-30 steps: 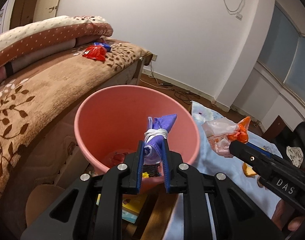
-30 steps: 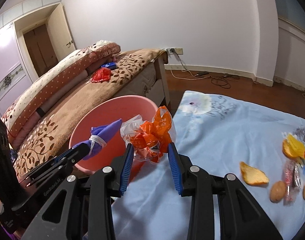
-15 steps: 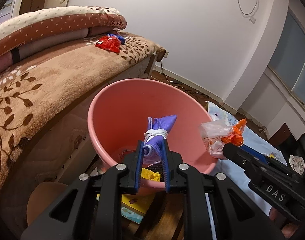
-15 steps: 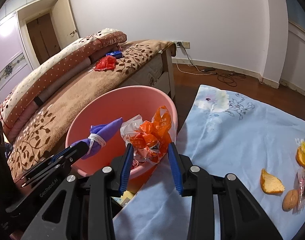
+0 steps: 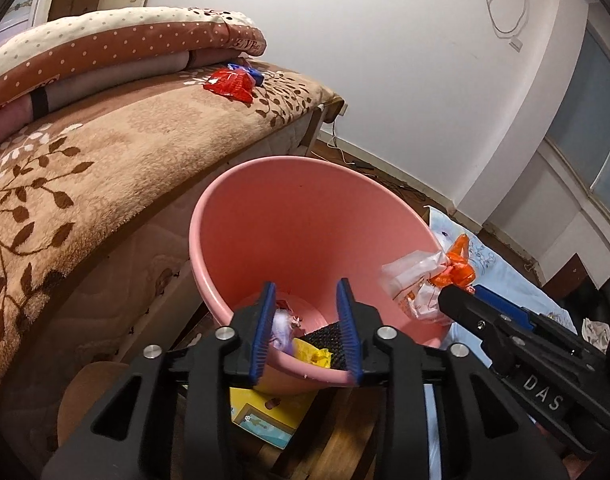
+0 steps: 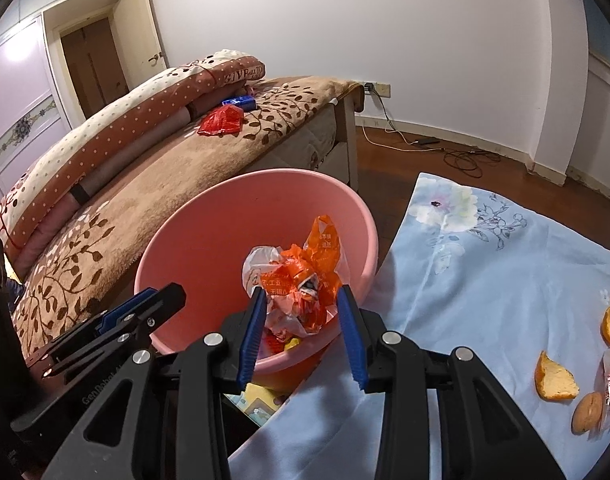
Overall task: Collect trash
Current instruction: 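Open the right tool to drop the orange bag into the bucket, then move both open tools back over the remaining trash on the sheet, then grasp the clear red-labelled packet with the right tool while the left tool grasps the bread crust, then carry packet and bread crust over the pink bucket and open both tools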
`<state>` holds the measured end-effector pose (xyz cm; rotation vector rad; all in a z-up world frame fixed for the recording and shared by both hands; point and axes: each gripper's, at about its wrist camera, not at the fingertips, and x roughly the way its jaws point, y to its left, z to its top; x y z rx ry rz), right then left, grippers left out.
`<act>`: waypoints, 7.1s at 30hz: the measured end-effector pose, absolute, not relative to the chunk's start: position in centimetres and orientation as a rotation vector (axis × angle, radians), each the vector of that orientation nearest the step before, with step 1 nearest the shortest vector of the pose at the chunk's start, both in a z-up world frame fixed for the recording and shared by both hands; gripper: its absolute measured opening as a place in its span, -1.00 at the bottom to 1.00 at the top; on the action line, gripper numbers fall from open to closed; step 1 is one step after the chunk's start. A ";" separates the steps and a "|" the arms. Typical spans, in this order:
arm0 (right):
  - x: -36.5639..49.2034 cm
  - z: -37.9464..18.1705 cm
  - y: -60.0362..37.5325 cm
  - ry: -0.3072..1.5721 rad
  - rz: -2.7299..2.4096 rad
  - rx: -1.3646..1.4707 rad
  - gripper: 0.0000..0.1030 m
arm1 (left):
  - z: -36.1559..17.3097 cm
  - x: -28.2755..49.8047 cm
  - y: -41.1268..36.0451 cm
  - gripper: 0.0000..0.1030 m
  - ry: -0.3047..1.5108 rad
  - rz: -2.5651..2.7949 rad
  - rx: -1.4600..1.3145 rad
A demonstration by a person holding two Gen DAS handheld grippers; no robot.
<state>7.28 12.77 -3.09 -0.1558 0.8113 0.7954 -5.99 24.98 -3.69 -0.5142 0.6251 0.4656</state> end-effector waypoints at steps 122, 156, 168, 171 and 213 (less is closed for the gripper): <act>13.3 -8.0 -19.0 0.855 0.336 0.283 -0.86 | -5.6 9.2 4.6 -0.91 0.849 -0.073 -0.265; 7.4 0.9 -13.1 0.704 0.450 0.177 -0.95 | -0.8 0.7 12.2 -0.91 0.666 -0.003 -0.382; 7.0 3.0 -4.8 0.676 0.593 0.084 -0.95 | 0.9 -2.6 17.4 -0.91 0.585 0.140 -0.388; 7.0 3.3 -2.5 0.673 0.628 0.059 -0.95 | 1.2 -3.4 18.7 -0.91 0.566 0.180 -0.388; 8.6 -1.8 12.8 0.824 0.803 -0.057 -0.91 | -2.9 -5.0 27.2 -0.91 0.630 0.418 -0.440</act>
